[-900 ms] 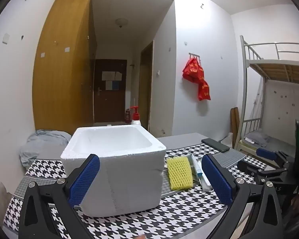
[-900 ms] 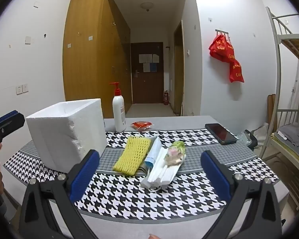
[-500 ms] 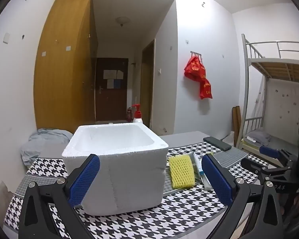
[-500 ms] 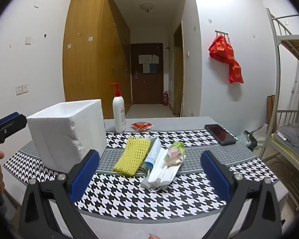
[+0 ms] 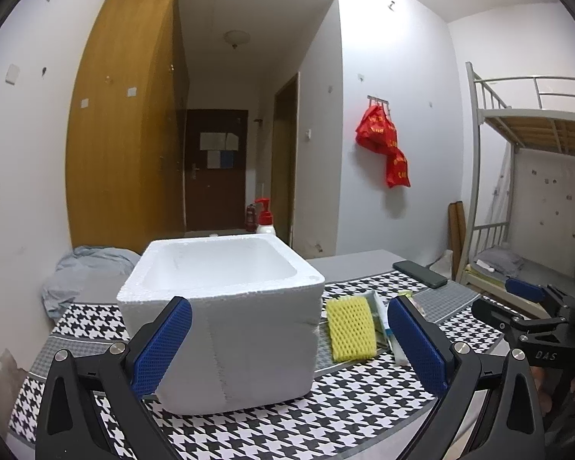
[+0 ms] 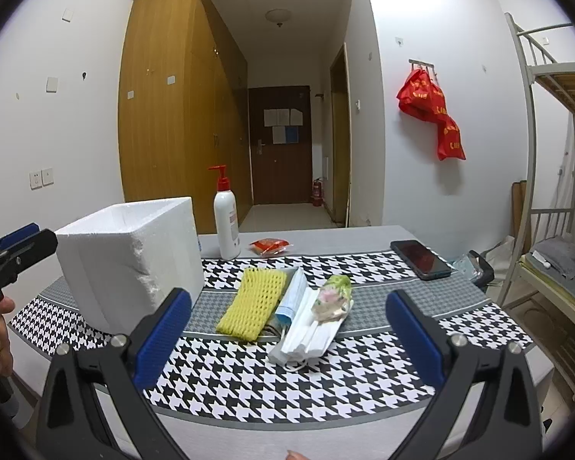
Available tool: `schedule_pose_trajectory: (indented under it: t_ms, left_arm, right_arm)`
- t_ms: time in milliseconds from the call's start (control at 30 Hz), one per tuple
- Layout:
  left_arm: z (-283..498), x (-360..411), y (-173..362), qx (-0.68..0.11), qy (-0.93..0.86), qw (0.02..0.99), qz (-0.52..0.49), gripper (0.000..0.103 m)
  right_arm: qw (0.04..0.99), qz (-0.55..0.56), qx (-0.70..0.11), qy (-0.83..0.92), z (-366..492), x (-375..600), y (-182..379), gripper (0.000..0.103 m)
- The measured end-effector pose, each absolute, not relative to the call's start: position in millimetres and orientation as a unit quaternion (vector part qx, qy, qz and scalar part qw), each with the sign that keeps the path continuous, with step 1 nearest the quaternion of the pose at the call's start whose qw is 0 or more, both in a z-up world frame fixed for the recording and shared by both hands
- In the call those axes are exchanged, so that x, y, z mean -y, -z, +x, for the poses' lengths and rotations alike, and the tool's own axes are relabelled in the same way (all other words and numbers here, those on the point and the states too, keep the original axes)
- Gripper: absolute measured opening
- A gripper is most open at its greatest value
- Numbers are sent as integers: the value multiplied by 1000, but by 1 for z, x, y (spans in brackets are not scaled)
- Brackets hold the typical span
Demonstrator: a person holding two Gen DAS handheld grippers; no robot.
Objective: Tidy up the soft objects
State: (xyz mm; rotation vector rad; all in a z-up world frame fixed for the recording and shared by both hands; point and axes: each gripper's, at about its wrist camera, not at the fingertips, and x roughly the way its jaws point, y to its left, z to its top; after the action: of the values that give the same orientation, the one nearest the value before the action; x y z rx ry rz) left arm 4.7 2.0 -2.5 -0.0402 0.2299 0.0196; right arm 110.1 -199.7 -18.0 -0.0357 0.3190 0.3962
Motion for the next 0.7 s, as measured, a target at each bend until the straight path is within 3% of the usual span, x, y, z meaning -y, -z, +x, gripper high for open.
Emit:
schedule_pose_trajectory:
  t_ms: [700]
  left_arm:
    - [9, 3, 1, -114, -6, 993, -14, 102]
  right_arm:
    - [968, -19, -158, -193, 112, 199, 19, 103]
